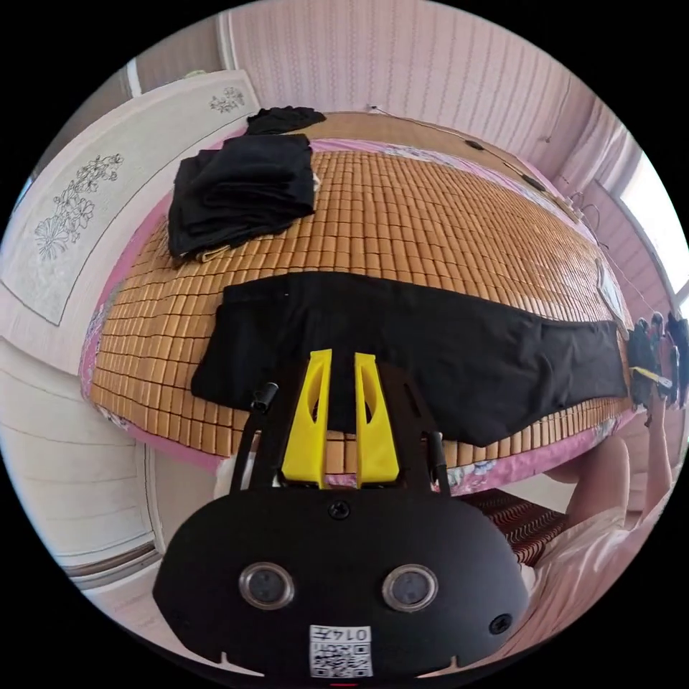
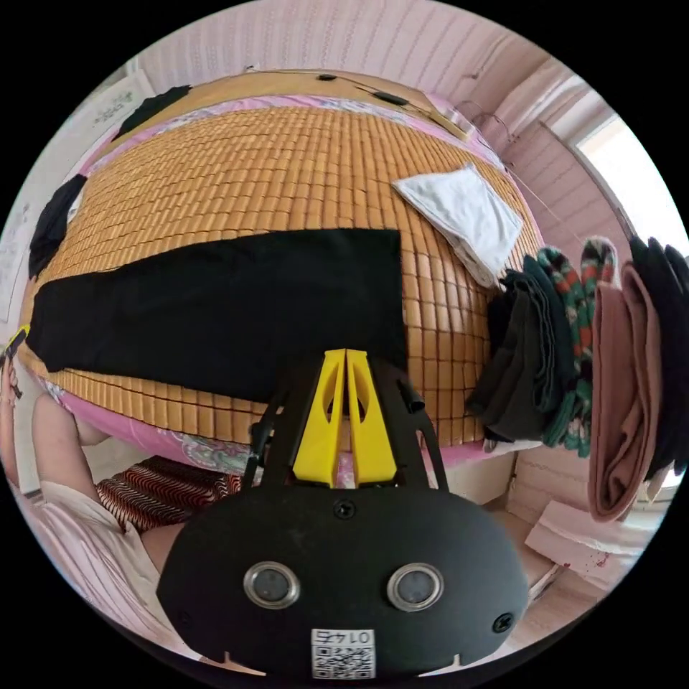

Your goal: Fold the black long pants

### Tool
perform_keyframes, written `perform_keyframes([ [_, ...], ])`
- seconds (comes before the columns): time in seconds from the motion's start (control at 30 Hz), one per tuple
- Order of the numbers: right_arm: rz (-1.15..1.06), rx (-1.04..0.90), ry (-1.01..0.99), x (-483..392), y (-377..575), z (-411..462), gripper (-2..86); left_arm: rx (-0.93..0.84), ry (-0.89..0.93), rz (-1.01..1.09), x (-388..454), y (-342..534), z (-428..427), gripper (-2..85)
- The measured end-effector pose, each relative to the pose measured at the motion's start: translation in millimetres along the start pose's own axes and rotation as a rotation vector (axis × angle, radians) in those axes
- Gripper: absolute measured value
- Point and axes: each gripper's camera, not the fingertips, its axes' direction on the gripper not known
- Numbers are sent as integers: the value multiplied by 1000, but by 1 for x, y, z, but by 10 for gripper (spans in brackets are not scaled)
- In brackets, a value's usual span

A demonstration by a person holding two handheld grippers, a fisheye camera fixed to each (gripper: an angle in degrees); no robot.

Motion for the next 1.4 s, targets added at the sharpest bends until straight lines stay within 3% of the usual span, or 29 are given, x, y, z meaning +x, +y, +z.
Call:
perform_keyframes([
  [0.2,-422,86,-264,-183,-104,-24,-9,-34,-73,-160,-98,-32,16,89],
  [0.37,-580,80,-346,-297,-164,-23,-6,-139,-33,-229,-147,-31,42,97],
  [0.47,-679,72,-477,-355,-200,-30,4,-59,-34,-192,-163,-23,28,83],
  [0.53,-801,83,-540,-401,-225,-41,24,47,97,-70,-179,-14,12,81],
  [0.7,-1145,130,-685,-576,-310,-83,130,98,303,93,-238,-8,-1,102],
  [0.8,-1211,82,-697,-670,-361,-86,143,118,480,124,-275,-11,0,119],
  [0.9,-1226,2,-658,-744,-405,-71,130,113,487,188,-296,-19,4,129],
  [1.03,-1269,-207,-581,-802,-439,-38,92,105,493,232,-316,-36,15,137],
  [1.13,-1315,-176,-703,-809,-458,-54,15,118,506,251,-325,-50,22,139],
  [1.27,-1429,-213,-921,-817,-481,-77,-1,113,512,288,-326,-68,26,130],
  [1.4,-1478,-235,-946,-842,-498,-81,9,50,493,300,-327,-81,22,6],
])
